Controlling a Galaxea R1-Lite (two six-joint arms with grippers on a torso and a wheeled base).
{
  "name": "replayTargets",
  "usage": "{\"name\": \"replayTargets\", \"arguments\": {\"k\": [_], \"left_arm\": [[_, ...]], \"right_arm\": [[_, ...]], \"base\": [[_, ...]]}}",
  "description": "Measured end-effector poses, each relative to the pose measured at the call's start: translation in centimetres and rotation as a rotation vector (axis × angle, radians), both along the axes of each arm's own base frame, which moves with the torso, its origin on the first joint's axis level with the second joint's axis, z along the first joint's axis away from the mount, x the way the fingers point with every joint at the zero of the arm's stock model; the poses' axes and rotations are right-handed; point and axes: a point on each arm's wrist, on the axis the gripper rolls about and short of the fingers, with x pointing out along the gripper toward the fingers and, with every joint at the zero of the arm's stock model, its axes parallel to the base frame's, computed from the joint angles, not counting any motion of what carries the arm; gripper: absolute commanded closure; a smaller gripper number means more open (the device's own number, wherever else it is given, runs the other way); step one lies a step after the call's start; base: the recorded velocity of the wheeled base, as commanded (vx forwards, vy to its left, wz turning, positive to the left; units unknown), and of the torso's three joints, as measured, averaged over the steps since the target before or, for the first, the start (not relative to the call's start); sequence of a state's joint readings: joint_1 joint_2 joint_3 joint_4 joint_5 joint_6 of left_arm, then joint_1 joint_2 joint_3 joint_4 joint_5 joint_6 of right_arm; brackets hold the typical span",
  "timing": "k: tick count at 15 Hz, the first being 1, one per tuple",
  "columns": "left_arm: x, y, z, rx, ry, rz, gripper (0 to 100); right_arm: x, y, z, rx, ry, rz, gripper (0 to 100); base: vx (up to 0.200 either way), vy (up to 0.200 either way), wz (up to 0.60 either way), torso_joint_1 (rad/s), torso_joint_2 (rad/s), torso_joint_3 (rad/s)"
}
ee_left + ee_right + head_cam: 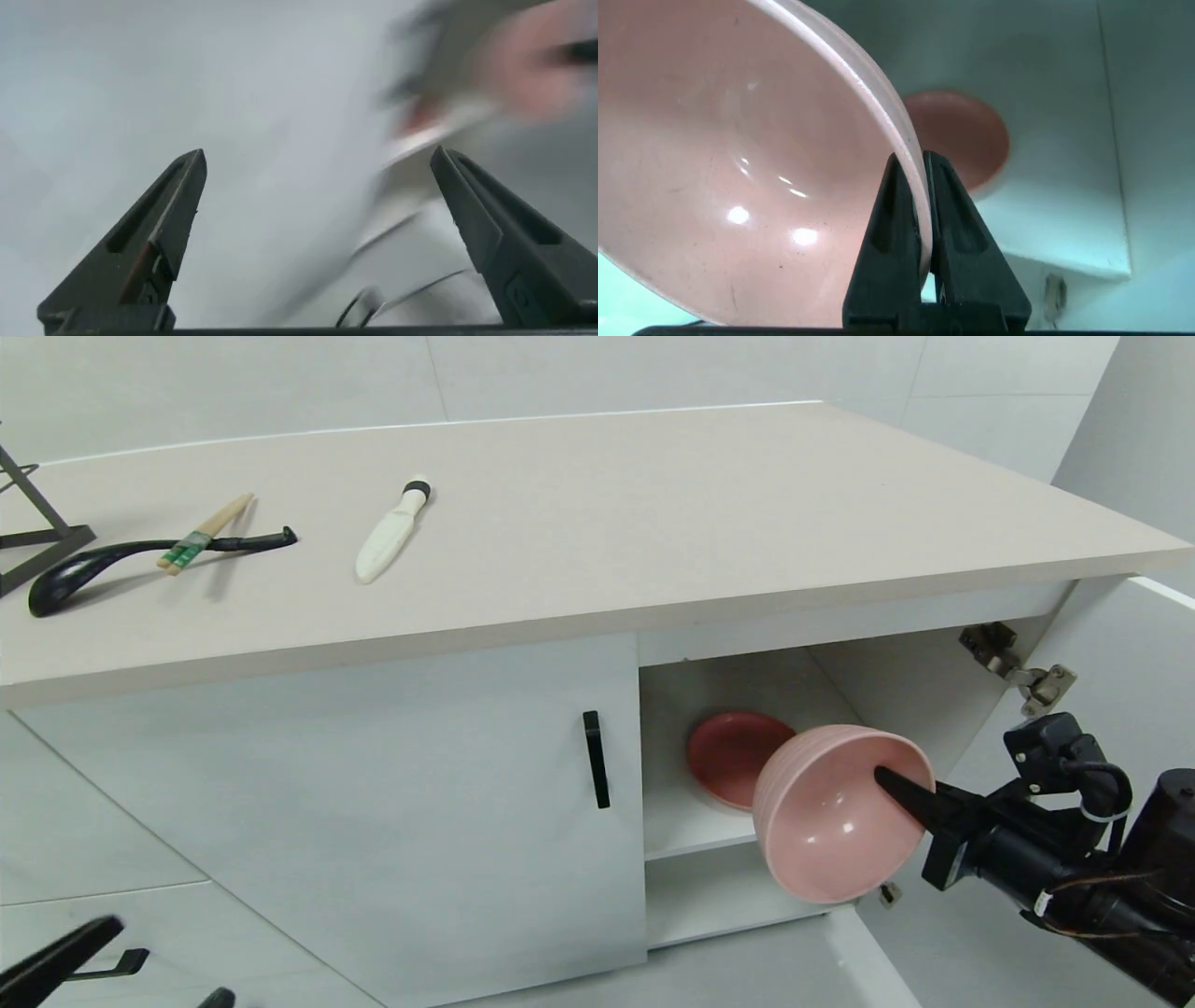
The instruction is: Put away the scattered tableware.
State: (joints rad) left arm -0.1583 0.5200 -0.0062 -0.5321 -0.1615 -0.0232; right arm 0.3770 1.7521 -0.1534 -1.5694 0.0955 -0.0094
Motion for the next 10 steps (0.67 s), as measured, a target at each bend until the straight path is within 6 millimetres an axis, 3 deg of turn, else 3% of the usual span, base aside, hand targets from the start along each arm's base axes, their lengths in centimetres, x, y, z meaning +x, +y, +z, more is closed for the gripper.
{"name": "replayTargets", "arguments": {"k": [2,5,10], "left_arm": [[-1.9,0.7,-2.1,0.007,0.070,0.226,0],[-3.9,0.9,-5.0,0.076,0.168,0.397,0],[-4.5,0.8,-5.3,0.115,0.107,0.421,0]], "right_arm": [[0.0,-0.3,-0.6,0.000,0.035,-0.015,100],[-0.6,-0.9,-1.9,0.046,0.135,-0.034,100],[0.5,-0.8,-2.4,0.128,0.191,-0.059,100]], "base": [[0.000,0.000,0.00,0.000,0.00,0.000],[0.000,0.000,0.00,0.000,0.00,0.000],[0.000,0.000,0.00,0.000,0.00,0.000]]}}
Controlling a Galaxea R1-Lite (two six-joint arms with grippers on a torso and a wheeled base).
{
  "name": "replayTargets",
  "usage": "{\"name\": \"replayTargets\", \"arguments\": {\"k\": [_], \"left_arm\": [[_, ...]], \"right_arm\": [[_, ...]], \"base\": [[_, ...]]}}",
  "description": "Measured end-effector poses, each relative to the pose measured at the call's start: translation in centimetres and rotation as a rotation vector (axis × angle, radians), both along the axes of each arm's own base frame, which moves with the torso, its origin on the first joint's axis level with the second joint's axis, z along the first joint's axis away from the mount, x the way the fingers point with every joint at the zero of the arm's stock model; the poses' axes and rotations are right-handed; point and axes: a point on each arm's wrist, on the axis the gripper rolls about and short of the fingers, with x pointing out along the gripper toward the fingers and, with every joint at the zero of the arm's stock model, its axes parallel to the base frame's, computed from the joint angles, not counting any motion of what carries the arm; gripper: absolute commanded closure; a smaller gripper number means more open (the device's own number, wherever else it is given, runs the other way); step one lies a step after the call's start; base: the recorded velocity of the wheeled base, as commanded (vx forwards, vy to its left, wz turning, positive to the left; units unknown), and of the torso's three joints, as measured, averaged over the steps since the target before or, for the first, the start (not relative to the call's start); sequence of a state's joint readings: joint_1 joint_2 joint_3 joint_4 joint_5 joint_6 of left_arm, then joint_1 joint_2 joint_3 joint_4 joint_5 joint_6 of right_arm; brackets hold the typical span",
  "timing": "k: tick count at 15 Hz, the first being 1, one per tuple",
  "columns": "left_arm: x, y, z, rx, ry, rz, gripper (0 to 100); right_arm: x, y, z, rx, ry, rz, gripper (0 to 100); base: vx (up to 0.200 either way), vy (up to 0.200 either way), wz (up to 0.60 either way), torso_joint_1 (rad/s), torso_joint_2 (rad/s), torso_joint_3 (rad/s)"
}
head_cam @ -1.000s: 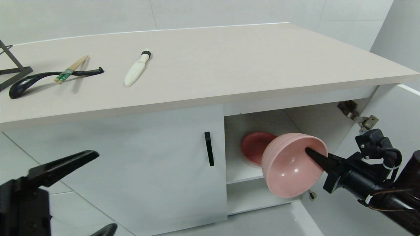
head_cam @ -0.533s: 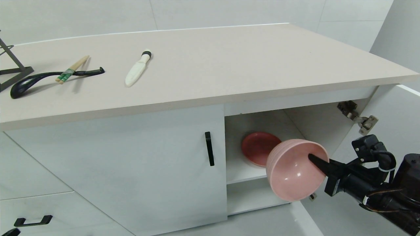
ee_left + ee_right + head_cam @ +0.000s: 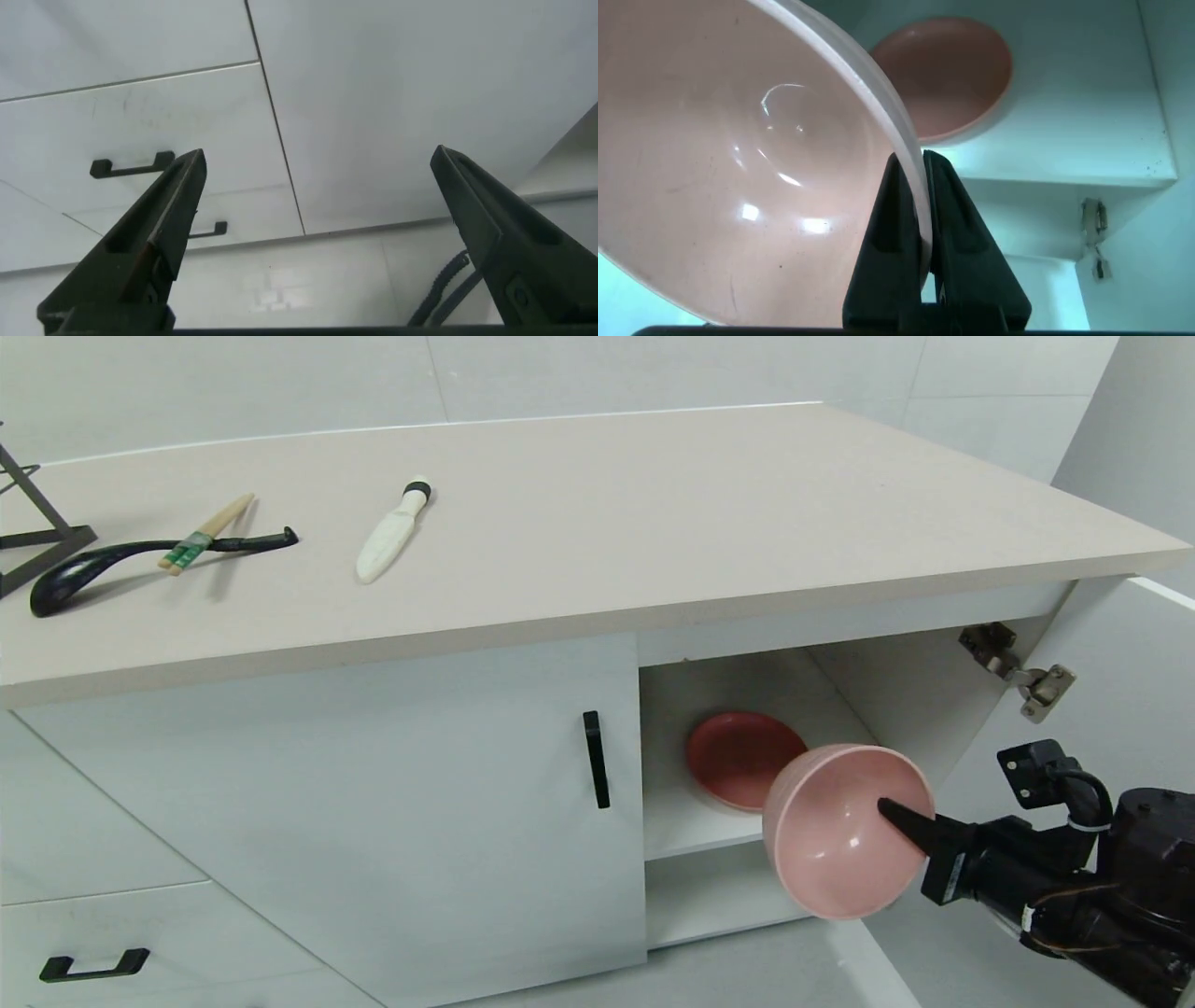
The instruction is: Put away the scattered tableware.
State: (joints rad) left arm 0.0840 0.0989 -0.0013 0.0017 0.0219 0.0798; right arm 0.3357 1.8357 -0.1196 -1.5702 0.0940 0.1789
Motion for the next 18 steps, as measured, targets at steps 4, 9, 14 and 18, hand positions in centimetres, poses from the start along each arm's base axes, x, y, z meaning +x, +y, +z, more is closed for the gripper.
{"name": "replayTargets", "arguments": {"k": [4,9,14,18], "left_arm": [[-0.1,0.0,0.0,-0.018,-0.013,0.003,0],[-0.1,0.0,0.0,-0.003,-0.014,-0.003,0],[-0.1,0.0,0.0,0.007,-0.011,-0.018,0],[-0.3,0.0,-0.1,-0.002,-0.038,-0.142,0]], "right_arm": [[3.3,0.8,-0.9,0.003,-0.007,-0.012,100],[7.9,2.4,-1.9,0.010,-0.067,-0.011,100],[10.6,3.2,-2.7,-0.011,-0.112,-0.013,100],[11.1,3.3,-3.3,-0.015,-0.102,-0.015,100]], "base": [[0.000,0.000,0.00,0.000,0.00,0.000],[0.000,0.000,0.00,0.000,0.00,0.000],[0.000,0.000,0.00,0.000,0.00,0.000],[0.000,0.000,0.00,0.000,0.00,0.000]]}}
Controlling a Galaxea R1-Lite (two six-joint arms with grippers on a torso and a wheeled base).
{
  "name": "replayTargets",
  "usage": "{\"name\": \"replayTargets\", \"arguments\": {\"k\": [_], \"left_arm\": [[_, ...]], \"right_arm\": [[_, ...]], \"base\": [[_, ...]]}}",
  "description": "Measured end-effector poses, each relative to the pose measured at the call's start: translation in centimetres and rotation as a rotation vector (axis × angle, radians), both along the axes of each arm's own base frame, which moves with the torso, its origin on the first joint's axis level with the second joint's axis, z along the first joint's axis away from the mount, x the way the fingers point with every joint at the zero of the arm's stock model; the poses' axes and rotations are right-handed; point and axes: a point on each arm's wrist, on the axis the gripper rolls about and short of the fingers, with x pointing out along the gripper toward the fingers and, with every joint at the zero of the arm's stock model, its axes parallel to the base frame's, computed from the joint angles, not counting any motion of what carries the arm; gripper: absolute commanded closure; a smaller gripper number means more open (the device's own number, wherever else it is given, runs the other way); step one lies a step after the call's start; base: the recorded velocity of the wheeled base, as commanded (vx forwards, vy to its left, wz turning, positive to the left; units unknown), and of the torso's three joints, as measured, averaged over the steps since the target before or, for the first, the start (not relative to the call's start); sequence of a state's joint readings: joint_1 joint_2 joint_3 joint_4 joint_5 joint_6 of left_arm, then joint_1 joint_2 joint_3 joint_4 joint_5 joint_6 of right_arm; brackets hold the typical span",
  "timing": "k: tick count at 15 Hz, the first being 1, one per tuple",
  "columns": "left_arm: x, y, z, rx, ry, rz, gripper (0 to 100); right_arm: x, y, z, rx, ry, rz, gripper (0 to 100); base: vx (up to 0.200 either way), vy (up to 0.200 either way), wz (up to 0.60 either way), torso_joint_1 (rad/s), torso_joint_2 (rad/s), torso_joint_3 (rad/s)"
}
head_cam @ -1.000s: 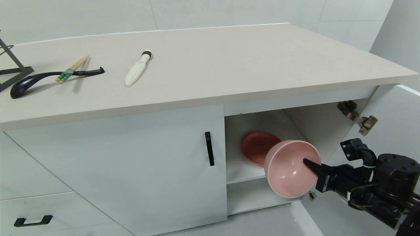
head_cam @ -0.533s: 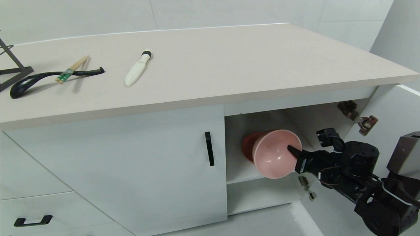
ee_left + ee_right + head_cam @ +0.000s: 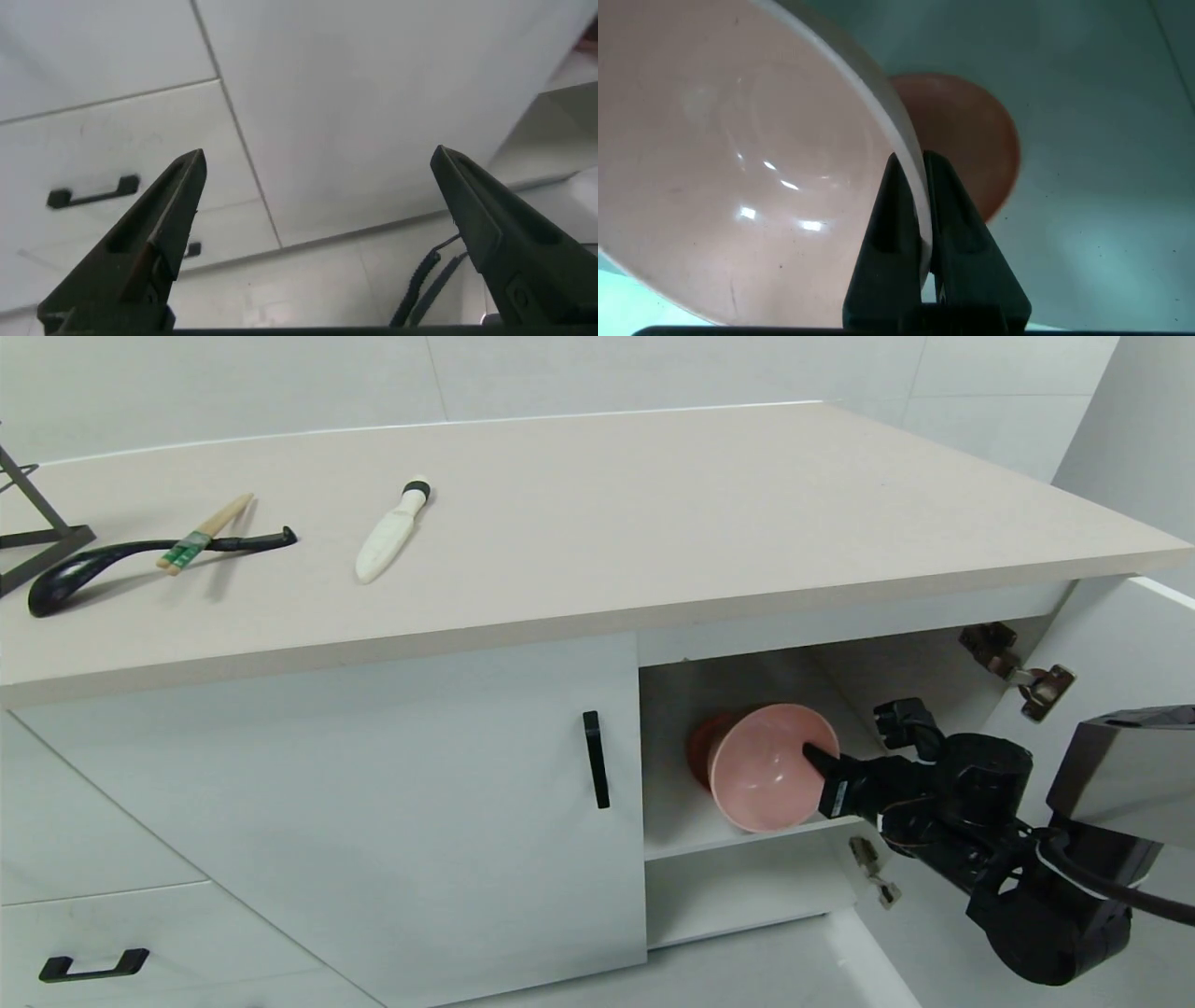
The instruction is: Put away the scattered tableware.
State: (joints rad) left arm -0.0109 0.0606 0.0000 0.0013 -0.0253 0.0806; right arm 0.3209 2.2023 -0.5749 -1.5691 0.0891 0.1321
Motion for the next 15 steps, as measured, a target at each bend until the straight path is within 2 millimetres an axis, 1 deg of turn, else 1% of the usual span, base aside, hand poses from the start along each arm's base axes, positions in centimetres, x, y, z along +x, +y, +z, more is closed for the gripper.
{"name": "replayTargets", "arguments": {"k": [2,4,6,8,12,15], "left_arm": [[-0.3,-0.2,0.1,0.023,-0.050,-0.069,0],[-0.4,-0.2,0.0,0.023,-0.064,-0.066,0],[-0.4,-0.1,0.0,-0.009,-0.064,-0.035,0],[-0.5,0.1,-0.1,-0.053,-0.059,0.045,0],[-0.5,0.1,0.1,-0.032,-0.078,0.054,0],[-0.5,0.1,-0.1,-0.060,-0.060,0.051,0]], "right_arm": [[0.4,0.1,0.2,0.006,-0.017,0.001,100],[0.9,0.1,0.7,0.014,-0.041,-0.002,100],[1.6,0.0,1.0,0.017,-0.053,-0.012,100],[2.3,-0.3,0.7,0.009,-0.028,-0.026,100],[3.1,-0.8,0.4,0.010,-0.033,-0.046,100],[3.6,-0.7,0.3,0.012,-0.043,-0.047,100]], "base": [[0.000,0.000,0.00,0.000,0.00,0.000],[0.000,0.000,0.00,0.000,0.00,0.000],[0.000,0.000,0.00,0.000,0.00,0.000],[0.000,0.000,0.00,0.000,0.00,0.000],[0.000,0.000,0.00,0.000,0.00,0.000],[0.000,0.000,0.00,0.000,0.00,0.000]]}}
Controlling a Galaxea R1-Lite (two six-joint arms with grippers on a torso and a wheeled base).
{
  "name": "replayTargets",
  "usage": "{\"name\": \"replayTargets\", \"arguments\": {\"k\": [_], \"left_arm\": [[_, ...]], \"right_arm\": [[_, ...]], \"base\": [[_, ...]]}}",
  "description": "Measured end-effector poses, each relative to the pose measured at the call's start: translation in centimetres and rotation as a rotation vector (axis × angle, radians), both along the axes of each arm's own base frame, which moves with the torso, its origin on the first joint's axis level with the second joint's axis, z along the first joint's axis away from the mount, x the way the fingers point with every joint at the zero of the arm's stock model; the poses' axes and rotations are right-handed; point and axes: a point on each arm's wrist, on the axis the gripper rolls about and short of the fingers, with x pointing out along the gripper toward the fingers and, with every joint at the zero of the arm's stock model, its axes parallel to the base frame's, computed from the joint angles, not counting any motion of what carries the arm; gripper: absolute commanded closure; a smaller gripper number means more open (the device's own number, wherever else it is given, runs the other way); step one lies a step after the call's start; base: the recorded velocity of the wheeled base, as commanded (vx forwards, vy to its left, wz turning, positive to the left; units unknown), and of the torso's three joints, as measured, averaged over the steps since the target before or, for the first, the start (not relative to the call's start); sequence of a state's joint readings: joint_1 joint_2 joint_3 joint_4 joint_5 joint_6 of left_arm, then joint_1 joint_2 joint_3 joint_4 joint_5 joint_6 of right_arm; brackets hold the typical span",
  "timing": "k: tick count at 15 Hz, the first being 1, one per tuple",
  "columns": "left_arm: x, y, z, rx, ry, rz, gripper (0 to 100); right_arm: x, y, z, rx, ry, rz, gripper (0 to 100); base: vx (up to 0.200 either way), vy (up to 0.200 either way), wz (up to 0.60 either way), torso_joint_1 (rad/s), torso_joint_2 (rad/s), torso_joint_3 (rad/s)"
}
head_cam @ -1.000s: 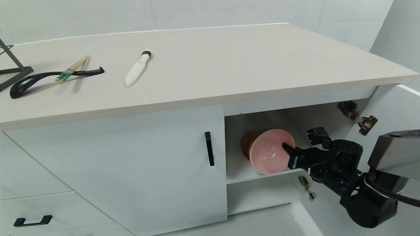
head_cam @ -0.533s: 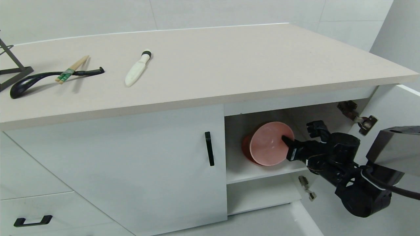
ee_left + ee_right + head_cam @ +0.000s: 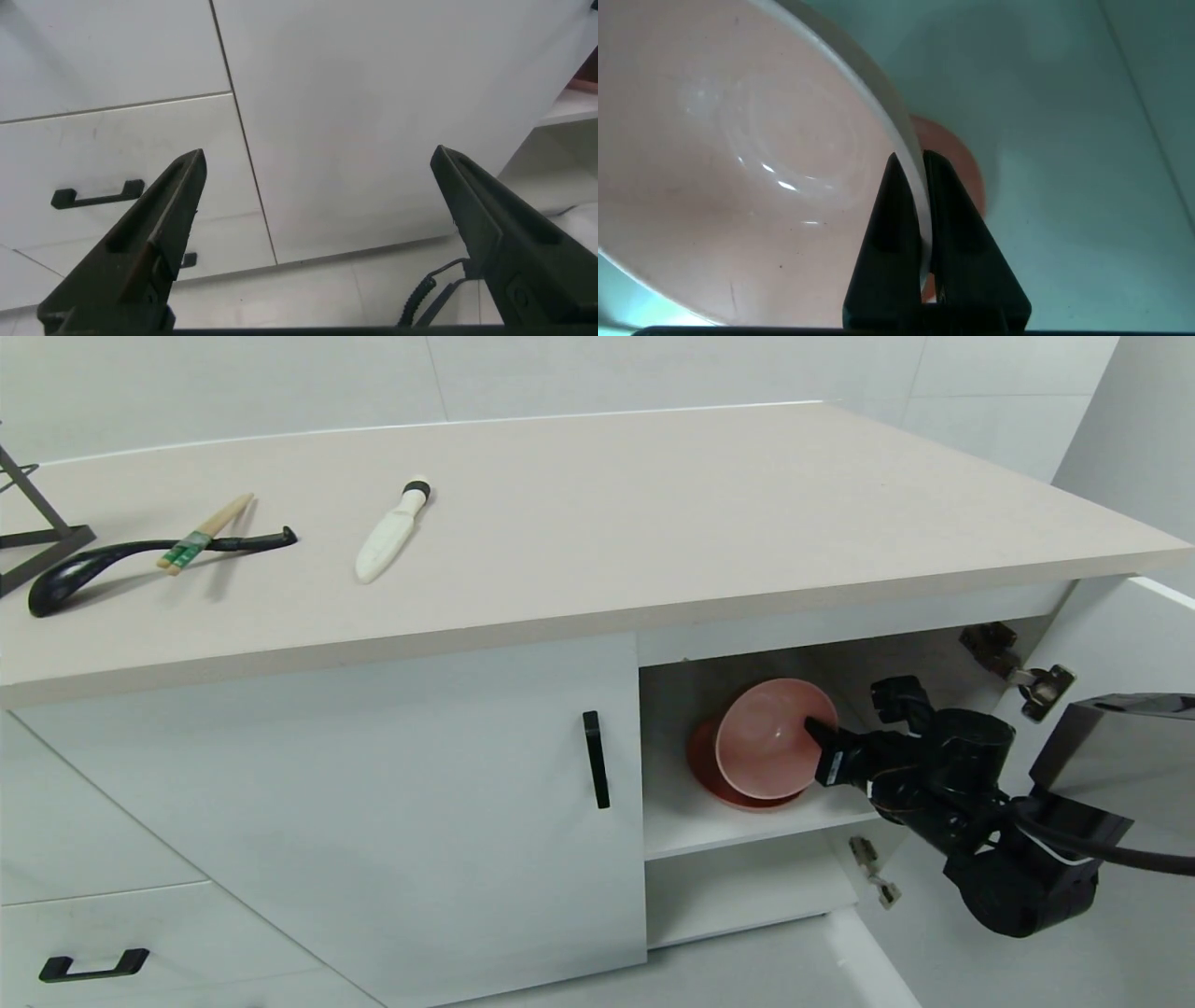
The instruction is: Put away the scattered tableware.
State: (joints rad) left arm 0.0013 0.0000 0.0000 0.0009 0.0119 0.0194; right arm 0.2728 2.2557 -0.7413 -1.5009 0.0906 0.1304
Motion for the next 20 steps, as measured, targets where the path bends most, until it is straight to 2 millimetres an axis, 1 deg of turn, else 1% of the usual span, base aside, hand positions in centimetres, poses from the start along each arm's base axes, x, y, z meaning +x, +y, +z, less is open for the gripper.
{"name": "replayTargets", "arguments": {"k": [4,6,10,15,16,20], "left_arm": [[0.0,0.0,0.0,-0.009,0.000,0.000,0],[0.0,0.0,0.0,-0.008,0.000,0.000,0],[0.0,0.0,0.0,-0.007,0.001,-0.003,0],[0.0,0.0,0.0,-0.007,0.001,-0.008,0],[0.0,0.0,0.0,-0.007,0.001,-0.008,0],[0.0,0.0,0.0,-0.009,0.000,-0.008,0]], "right_arm": [[0.8,0.2,-0.7,-0.006,0.022,0.001,100],[1.6,0.4,-1.0,-0.005,0.019,-0.001,100],[2.5,0.6,-2.2,-0.007,0.029,-0.005,100],[2.5,0.5,-2.7,-0.013,0.042,-0.034,100],[2.5,0.5,-2.7,-0.013,0.042,-0.035,0],[2.5,0.6,-2.7,-0.013,0.040,-0.036,0]], "base": [[0.000,0.000,0.00,0.000,0.00,0.000],[0.000,0.000,0.00,0.000,0.00,0.000],[0.000,0.000,0.00,0.000,0.00,0.000],[0.000,0.000,0.00,0.000,0.00,0.000],[0.000,0.000,0.00,0.000,0.00,0.000],[0.000,0.000,0.00,0.000,0.00,0.000]]}}
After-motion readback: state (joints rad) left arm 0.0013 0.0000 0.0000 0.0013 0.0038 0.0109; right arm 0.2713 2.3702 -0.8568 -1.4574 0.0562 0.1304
